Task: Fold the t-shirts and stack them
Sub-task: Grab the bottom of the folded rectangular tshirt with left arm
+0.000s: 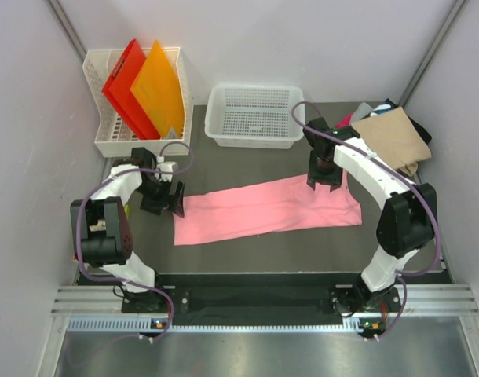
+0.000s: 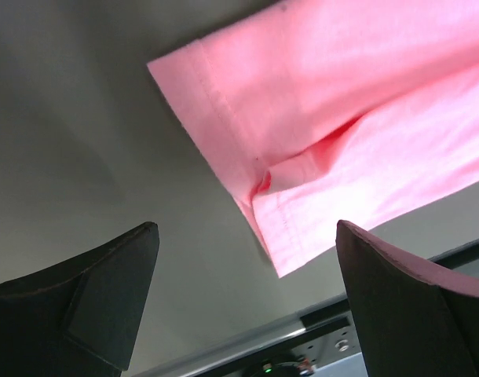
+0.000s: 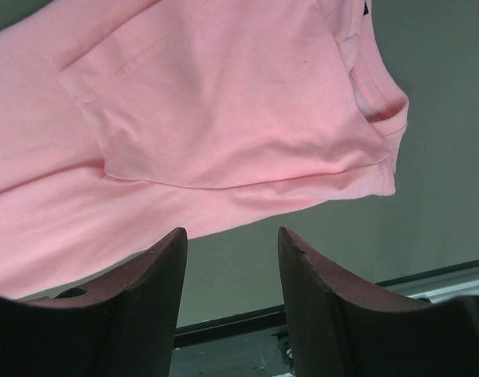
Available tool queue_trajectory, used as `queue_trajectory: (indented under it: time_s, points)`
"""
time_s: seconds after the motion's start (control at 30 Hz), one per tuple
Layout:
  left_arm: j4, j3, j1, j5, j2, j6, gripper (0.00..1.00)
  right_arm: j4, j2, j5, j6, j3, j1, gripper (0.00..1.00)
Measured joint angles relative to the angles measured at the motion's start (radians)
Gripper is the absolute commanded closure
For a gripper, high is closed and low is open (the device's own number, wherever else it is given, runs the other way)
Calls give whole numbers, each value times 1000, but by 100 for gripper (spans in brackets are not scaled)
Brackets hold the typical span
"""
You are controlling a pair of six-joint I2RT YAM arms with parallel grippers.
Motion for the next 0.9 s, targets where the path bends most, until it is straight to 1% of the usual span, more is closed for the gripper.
queue_trajectory:
  time_s: [0.13, 0.3, 0.37, 0.47, 0.9]
  points:
    - [33, 0, 0, 0, 8, -66, 1, 11, -39, -1, 0, -44, 0, 50]
    - [74, 0, 0, -6, 27, -119, 1, 17, -45, -10, 0, -84, 0, 51]
    - [81, 2, 0, -6, 51, -137, 2, 18, -47, -12, 0, -89, 0, 51]
    - [77, 12, 0, -8, 108, -167, 6, 19, -50, -15, 0, -89, 0, 51]
    - [60, 55, 0, -18, 153, -220, 12, 18, -80, -23, 2, -89, 0, 53]
